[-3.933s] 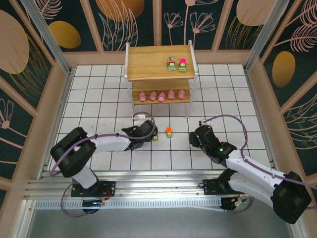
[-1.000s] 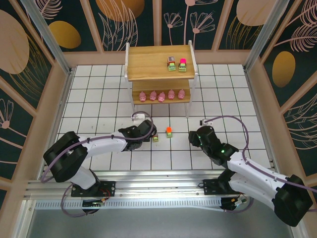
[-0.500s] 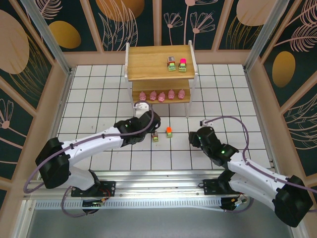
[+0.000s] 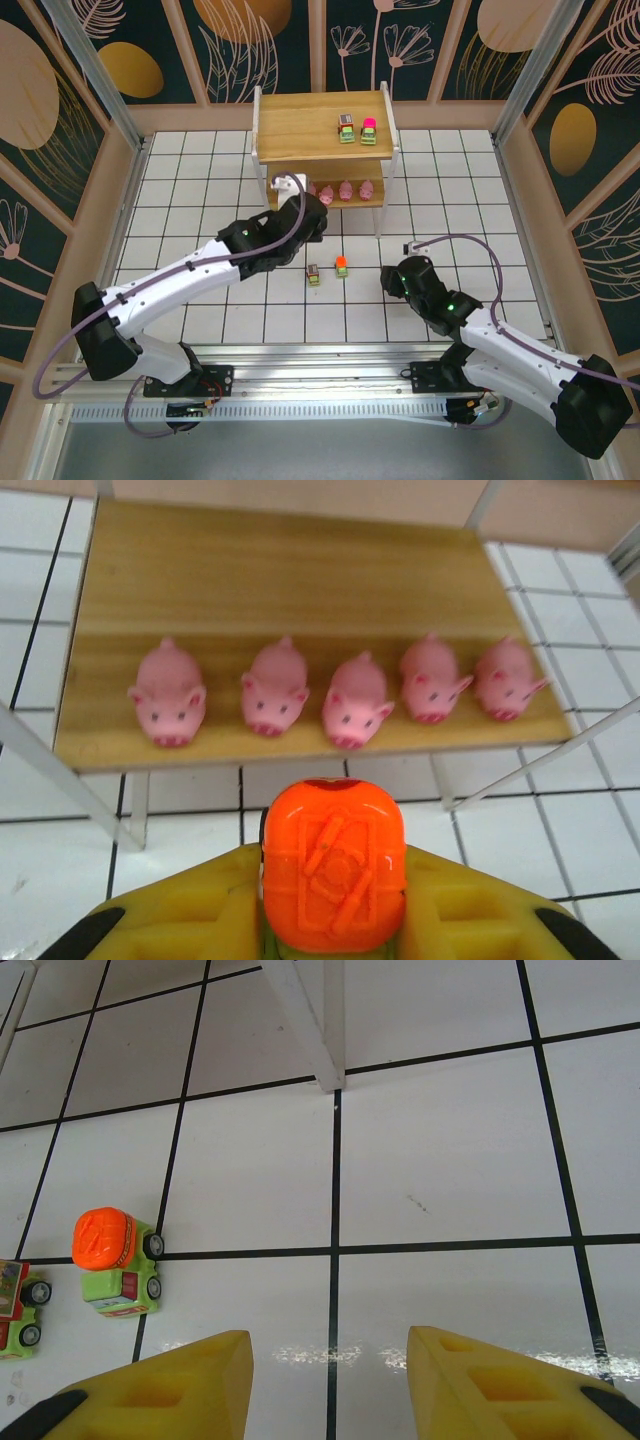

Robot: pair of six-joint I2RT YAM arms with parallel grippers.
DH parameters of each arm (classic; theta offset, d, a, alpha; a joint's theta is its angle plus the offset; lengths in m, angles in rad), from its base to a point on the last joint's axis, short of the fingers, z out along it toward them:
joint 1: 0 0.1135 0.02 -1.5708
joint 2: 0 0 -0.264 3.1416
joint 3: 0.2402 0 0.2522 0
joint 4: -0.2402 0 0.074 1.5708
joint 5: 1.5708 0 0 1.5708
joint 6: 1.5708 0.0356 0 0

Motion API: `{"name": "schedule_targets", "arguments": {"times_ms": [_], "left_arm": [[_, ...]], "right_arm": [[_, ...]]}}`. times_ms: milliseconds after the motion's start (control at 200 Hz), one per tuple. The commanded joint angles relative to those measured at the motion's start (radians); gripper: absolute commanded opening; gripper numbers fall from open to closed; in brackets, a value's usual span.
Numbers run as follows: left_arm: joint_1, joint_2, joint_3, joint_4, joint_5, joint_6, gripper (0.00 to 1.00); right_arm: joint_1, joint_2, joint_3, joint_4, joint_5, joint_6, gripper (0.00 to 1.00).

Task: Place and organize the plastic toys onto the shelf

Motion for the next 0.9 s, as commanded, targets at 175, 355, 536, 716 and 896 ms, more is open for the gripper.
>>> {"name": "schedule_targets", "arguments": {"times_ms": [175,355,536,716,896], "left_arm": [[-0.005,0.067,0.215,-0.059,-0.006,0.110,0.30],[-0.003,0.140,0.368,-0.080,0.002,0.160,0.30],[0.021,0.208,0.521,-0.111,0.012,0.208,0.31],[0.087,0.274,0.657,-0.146,0.057,0.245,0.30],[0.135,0.359,0.769,-0.182,0.091,0.271,0.31]], "right_arm": [[0.007,-0.009,-0.013,0.019,0.020,0.008,0.45],[0.007,-0.007,-0.011,0.019,0.020,0.008,0.45],[0.009,-0.007,-0.011,0.020,0.019,0.007,0.45],[0.011,-0.007,-0.011,0.019,0.021,0.008,0.45],[0.012,-0.008,-0.011,0.017,0.026,0.011,0.45]]}}
